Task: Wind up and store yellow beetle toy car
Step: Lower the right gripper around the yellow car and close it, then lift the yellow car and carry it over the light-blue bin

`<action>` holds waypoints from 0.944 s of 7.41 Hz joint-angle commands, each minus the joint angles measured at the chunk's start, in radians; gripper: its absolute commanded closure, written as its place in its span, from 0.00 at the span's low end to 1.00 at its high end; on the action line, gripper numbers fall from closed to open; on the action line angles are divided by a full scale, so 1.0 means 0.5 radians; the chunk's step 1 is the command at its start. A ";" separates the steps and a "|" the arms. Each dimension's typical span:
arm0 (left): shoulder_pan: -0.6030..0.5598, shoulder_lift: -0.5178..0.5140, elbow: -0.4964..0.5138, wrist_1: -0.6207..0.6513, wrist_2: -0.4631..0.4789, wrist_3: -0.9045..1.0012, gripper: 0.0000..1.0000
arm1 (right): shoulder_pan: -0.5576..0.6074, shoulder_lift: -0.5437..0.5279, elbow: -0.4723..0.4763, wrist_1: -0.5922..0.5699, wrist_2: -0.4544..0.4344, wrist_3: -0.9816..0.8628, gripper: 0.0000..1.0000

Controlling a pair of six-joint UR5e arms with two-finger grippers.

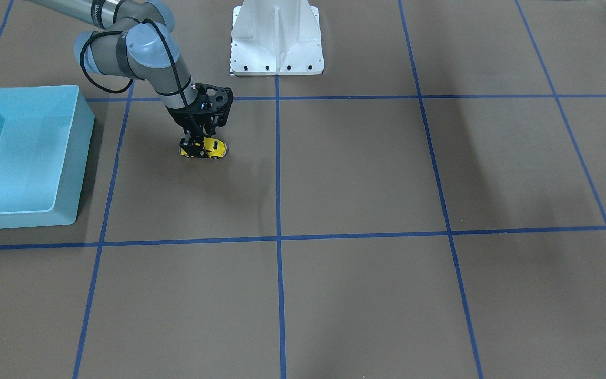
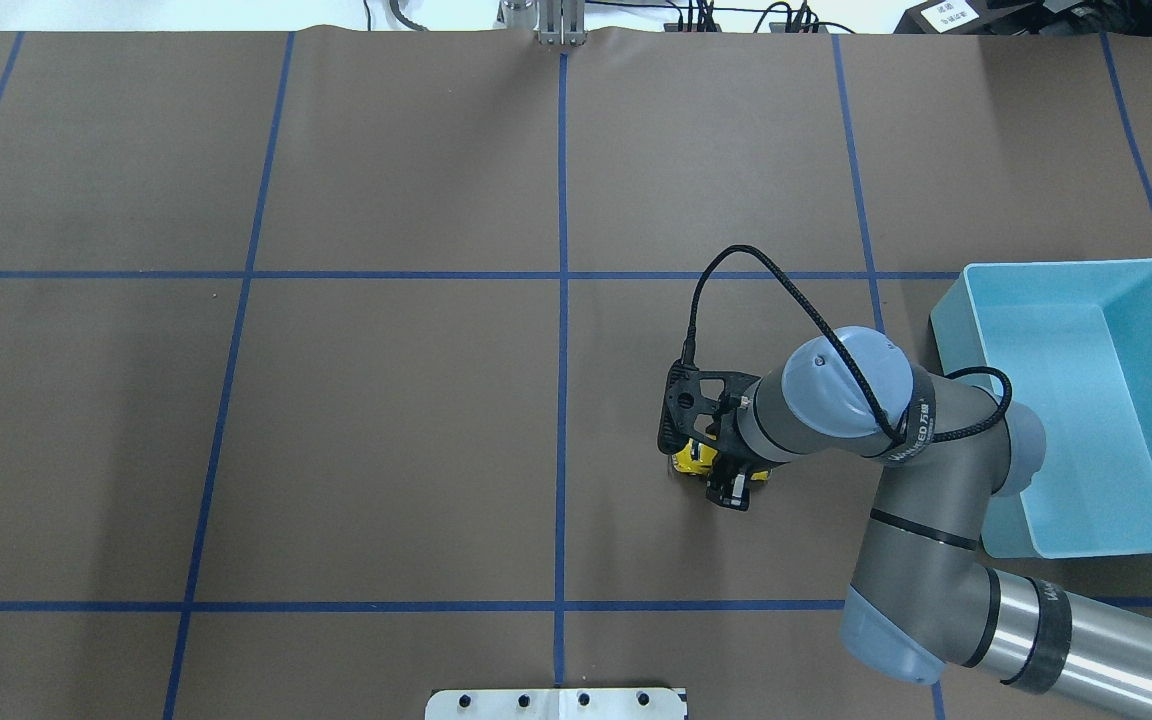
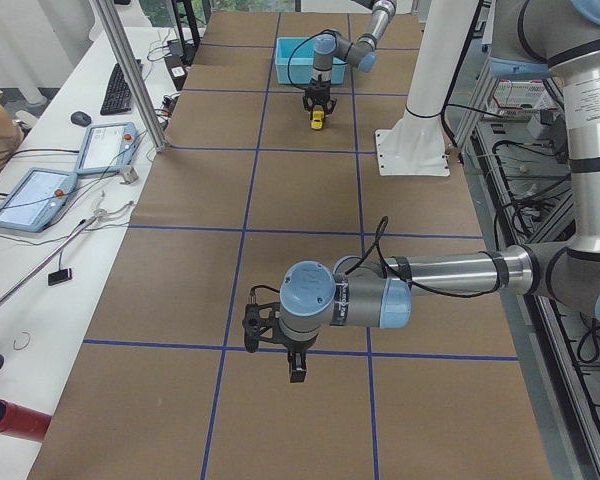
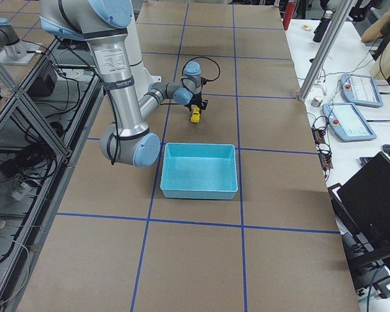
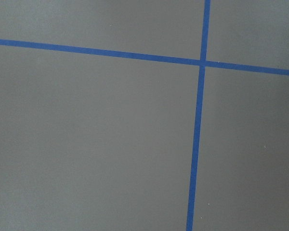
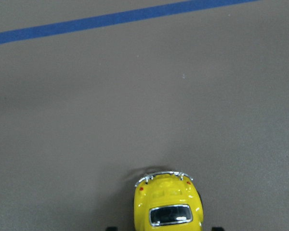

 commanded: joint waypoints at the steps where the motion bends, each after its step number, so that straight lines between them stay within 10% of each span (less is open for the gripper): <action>1: 0.000 0.000 0.000 0.003 0.000 0.000 0.00 | 0.016 -0.004 0.066 -0.003 0.005 0.014 1.00; 7: 0.000 0.000 0.000 0.003 0.000 -0.003 0.00 | 0.803 -0.382 0.712 -0.490 0.569 -0.370 1.00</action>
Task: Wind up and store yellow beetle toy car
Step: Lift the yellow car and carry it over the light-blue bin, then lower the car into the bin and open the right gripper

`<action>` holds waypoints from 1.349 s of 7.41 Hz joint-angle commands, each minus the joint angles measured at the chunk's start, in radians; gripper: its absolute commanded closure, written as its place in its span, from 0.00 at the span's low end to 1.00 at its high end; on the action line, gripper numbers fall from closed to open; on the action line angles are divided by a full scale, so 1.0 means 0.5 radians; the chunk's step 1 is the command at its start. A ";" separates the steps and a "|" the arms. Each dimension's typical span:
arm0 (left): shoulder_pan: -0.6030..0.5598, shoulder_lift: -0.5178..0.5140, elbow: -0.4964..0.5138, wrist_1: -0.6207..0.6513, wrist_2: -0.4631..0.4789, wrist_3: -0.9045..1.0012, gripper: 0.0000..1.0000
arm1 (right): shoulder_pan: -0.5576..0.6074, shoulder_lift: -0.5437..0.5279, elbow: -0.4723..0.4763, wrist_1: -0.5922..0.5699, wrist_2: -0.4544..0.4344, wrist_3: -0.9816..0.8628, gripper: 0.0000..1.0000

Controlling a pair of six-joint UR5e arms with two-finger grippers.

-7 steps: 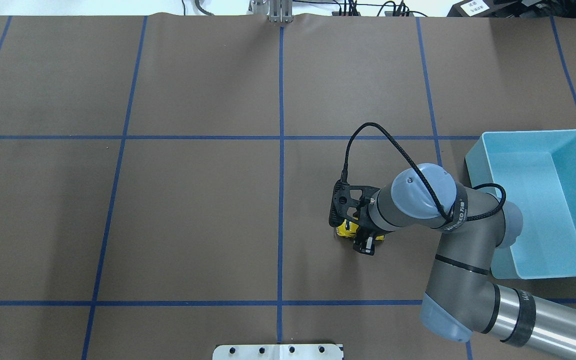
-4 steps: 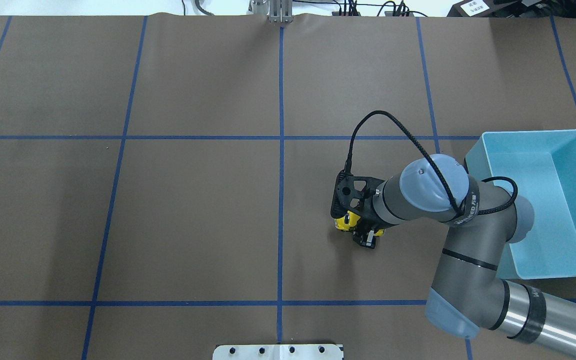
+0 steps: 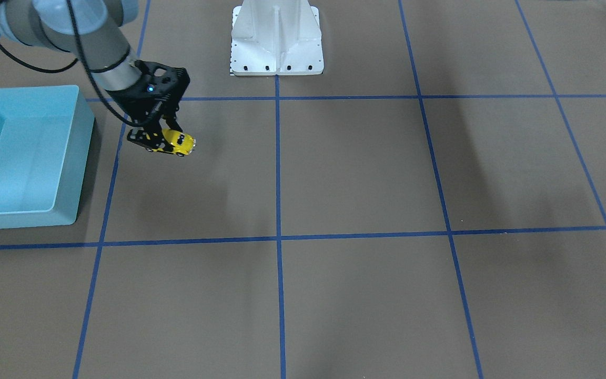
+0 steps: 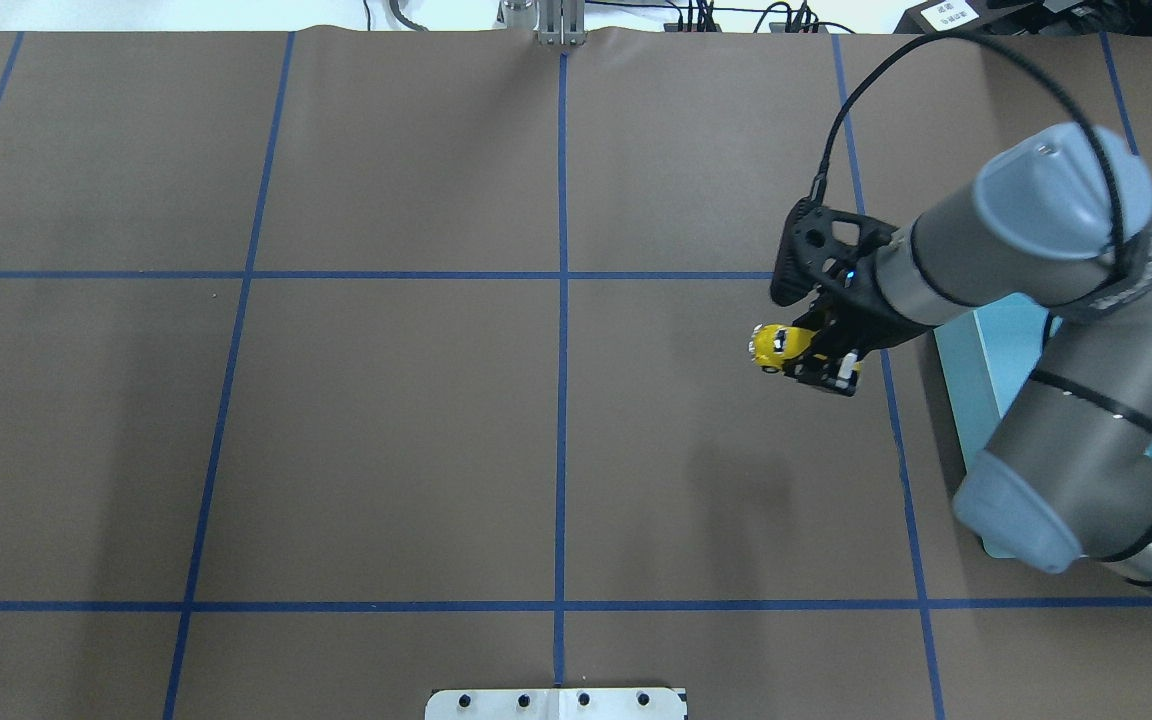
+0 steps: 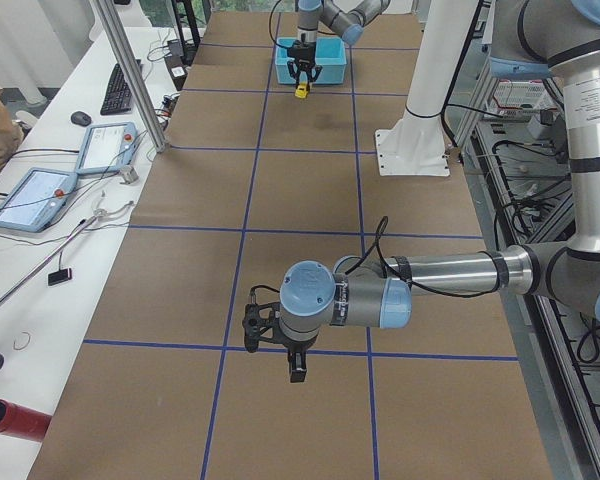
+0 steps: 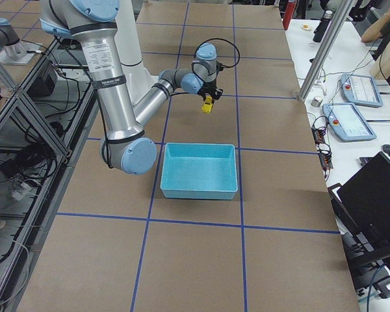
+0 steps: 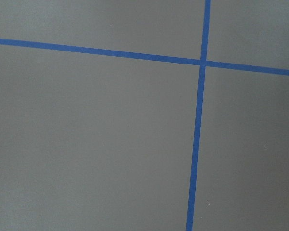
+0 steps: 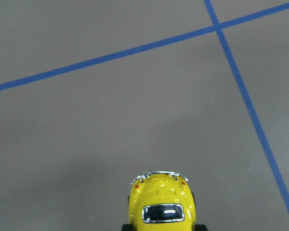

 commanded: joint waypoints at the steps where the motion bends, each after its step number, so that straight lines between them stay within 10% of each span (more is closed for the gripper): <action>1: 0.000 0.000 0.000 -0.002 0.000 0.000 0.00 | 0.308 -0.453 0.361 -0.139 0.193 -0.423 1.00; 4: 0.000 0.000 0.000 0.001 0.000 0.000 0.00 | 0.591 -0.918 0.341 -0.105 0.415 -1.156 1.00; 10: 0.000 0.000 0.006 0.001 0.000 0.000 0.00 | 0.659 -0.892 -0.340 0.287 0.531 -1.496 1.00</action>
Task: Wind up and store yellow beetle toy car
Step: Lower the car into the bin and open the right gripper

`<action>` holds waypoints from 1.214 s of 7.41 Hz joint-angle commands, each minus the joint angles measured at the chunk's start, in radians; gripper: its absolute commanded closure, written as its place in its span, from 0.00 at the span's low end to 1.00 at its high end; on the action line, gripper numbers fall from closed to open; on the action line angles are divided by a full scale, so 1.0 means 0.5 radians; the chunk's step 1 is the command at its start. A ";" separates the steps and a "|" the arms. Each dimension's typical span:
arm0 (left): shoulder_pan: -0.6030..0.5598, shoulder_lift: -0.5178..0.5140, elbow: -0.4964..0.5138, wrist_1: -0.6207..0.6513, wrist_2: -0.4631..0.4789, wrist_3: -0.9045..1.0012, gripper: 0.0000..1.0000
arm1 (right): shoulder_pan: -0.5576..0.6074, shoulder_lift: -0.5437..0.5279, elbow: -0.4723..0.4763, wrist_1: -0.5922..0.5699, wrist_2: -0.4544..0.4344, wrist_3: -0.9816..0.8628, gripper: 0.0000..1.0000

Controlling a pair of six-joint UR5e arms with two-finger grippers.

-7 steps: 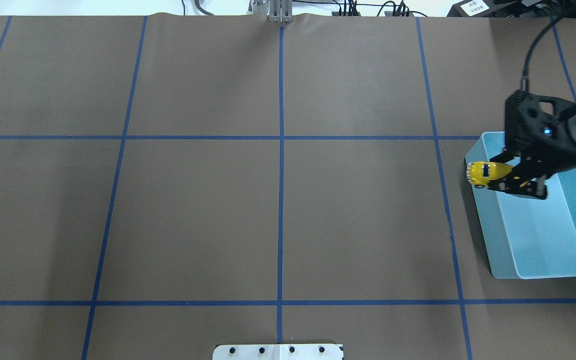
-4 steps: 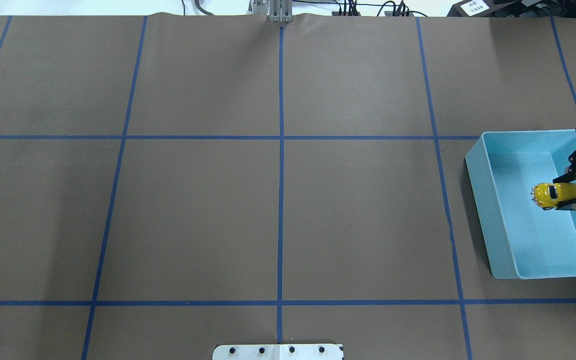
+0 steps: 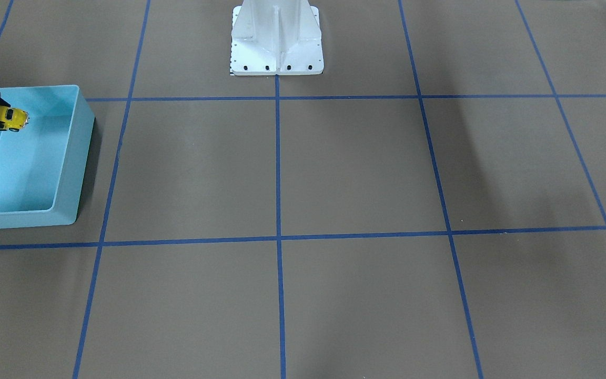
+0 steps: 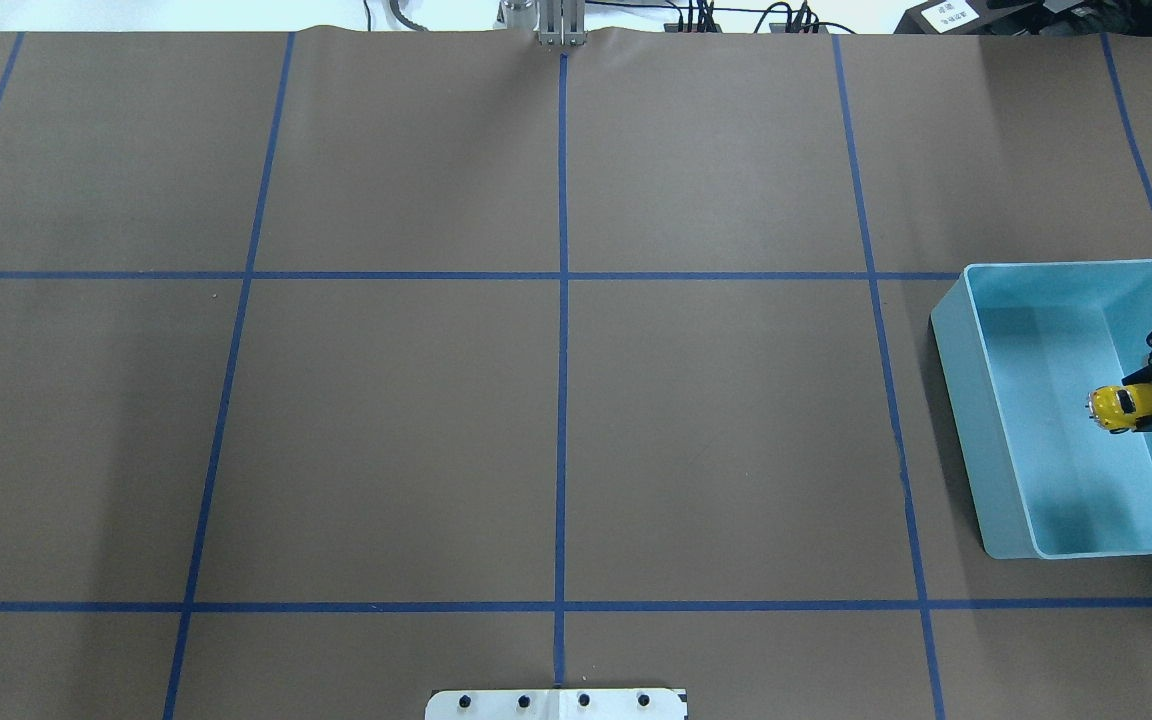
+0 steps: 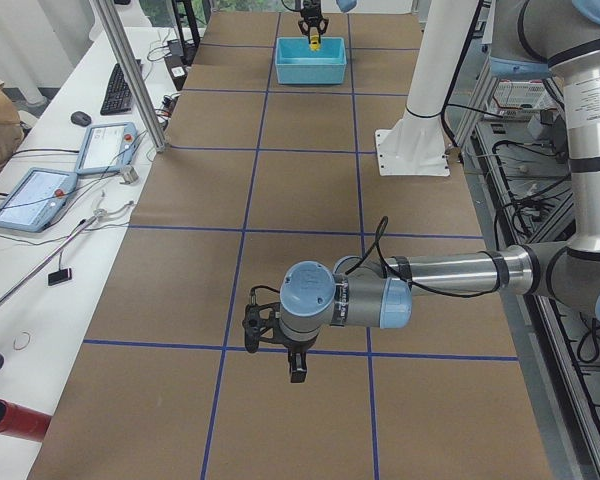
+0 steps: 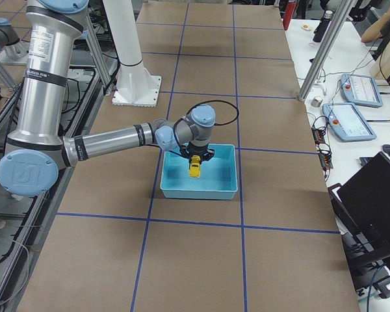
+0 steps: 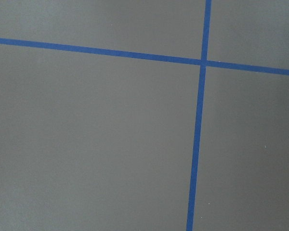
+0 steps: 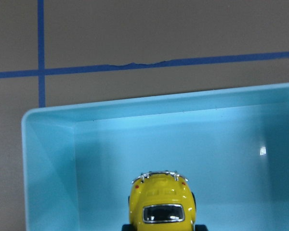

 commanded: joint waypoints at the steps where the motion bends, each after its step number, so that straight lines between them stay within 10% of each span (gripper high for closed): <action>1: 0.000 0.000 -0.001 0.000 0.000 0.000 0.00 | -0.002 0.031 -0.148 0.060 0.004 -0.005 1.00; 9: 0.000 0.000 -0.001 0.000 0.000 0.000 0.00 | -0.146 0.206 -0.286 0.060 0.025 0.087 1.00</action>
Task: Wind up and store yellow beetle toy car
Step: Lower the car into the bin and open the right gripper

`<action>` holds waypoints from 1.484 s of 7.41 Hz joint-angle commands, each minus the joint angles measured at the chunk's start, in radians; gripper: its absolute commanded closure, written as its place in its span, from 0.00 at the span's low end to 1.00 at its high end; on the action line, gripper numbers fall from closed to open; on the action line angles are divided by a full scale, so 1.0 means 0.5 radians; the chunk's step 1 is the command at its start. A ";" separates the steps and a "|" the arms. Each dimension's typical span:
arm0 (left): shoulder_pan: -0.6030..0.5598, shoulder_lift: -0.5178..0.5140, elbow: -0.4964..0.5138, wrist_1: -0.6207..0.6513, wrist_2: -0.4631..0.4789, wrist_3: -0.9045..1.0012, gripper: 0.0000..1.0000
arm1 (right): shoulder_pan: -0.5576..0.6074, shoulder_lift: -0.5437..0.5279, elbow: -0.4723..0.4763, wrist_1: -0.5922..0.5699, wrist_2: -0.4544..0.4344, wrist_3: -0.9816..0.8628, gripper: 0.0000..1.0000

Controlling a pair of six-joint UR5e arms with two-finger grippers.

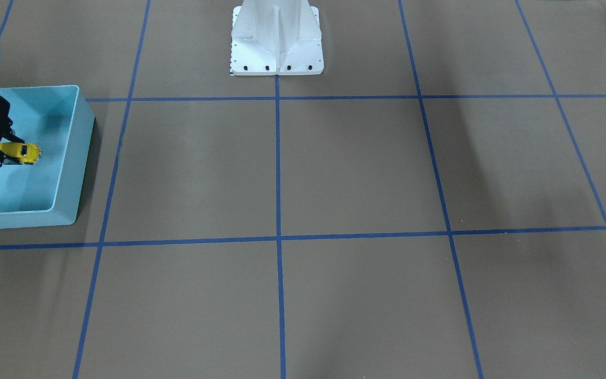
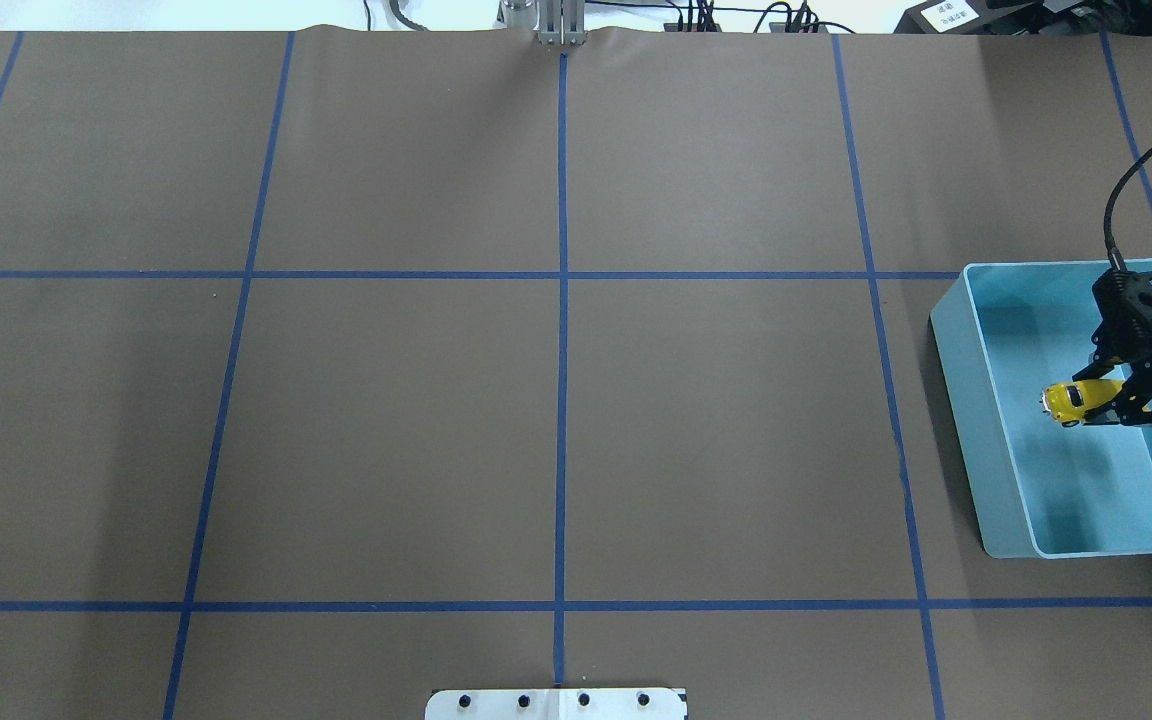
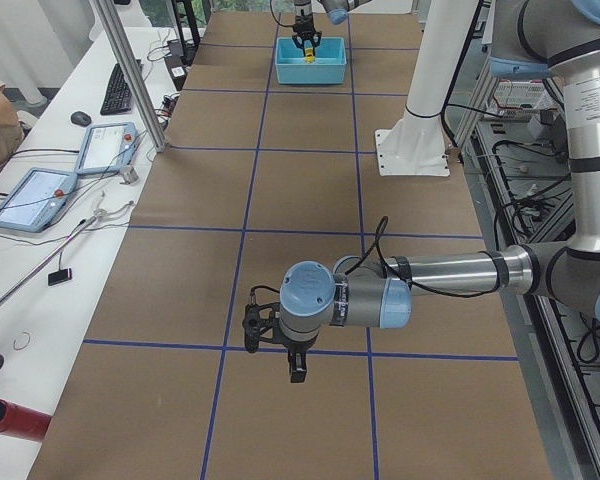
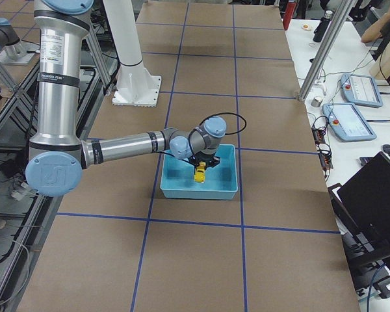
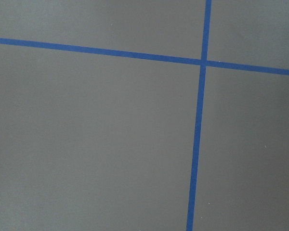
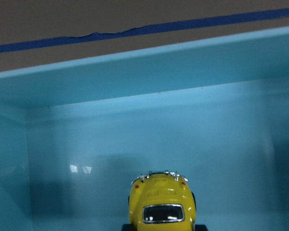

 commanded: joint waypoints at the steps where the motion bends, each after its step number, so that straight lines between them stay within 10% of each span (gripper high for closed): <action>1: 0.000 0.000 0.000 0.000 0.000 0.000 0.00 | -0.043 0.005 -0.005 -0.001 -0.001 0.005 1.00; 7: 0.000 0.000 0.000 -0.003 0.000 0.000 0.00 | -0.068 0.035 -0.045 -0.001 -0.007 0.005 1.00; 8: 0.000 -0.003 0.000 0.000 0.000 0.000 0.00 | -0.071 0.035 -0.045 0.002 -0.007 0.005 0.90; 10: 0.000 -0.003 0.000 0.000 0.000 0.000 0.00 | -0.071 0.035 -0.036 0.002 -0.007 -0.001 0.00; 11: 0.000 -0.003 0.000 0.000 0.000 0.000 0.00 | -0.068 0.035 -0.020 0.002 -0.004 0.002 0.00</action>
